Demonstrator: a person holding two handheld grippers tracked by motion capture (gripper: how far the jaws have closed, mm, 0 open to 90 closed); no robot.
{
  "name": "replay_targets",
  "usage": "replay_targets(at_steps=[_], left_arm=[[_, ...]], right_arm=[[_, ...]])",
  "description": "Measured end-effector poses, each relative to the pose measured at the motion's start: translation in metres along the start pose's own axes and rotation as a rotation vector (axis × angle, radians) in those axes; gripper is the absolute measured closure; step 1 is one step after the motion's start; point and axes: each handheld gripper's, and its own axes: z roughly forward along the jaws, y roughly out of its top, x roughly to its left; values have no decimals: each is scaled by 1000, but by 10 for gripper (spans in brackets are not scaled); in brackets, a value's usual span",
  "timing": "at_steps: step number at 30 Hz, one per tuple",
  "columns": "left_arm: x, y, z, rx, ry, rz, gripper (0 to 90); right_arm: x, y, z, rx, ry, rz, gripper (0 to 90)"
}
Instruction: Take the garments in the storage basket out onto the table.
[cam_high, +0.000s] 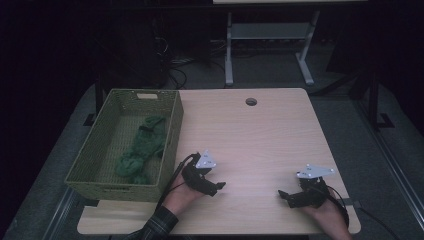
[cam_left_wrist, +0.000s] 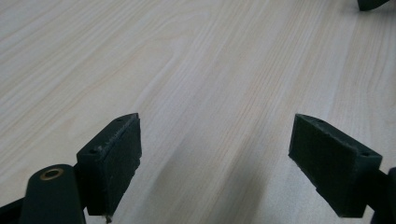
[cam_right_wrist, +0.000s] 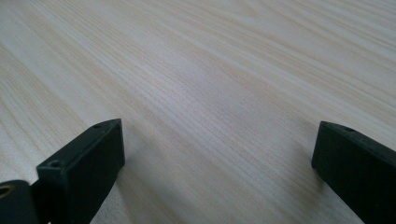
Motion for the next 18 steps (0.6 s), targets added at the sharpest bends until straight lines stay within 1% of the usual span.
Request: replay_targets(at_steps=[2, 4, 7, 8, 12, 14, 15, 16, 18], left_arm=[[1, 2, -3, 1, -7, -12, 164], [1, 6, -7, -1, -9, -15, 164], [2, 9, -11, -2, -8, -15, 164], [3, 12, -14, 1, -8, -8, 164], [5, 18, -23, 5, -2, -15, 165], [8, 25, -30, -1, 1, -15, 165], [8, 25, -30, -1, 1, -15, 165], [8, 30, -35, 3, 0, -12, 165], [9, 33, -37, 1, 0, -9, 164]], right_arm=[[0, 0, 0, 1, 0, -2, 22], [0, 0, 0, 1, 0, -2, 22], [0, 0, 0, 1, -1, -2, 22], [0, 0, 0, 0, 0, 0, 22], [0, 0, 0, 0, 0, 0, 22], [0, 0, 0, 0, 0, -2, 22], [0, 0, 0, 1, 0, -2, 22], [0, 0, 0, 0, 0, 0, 22], [0, 0, 0, 0, 0, 1, 22]])
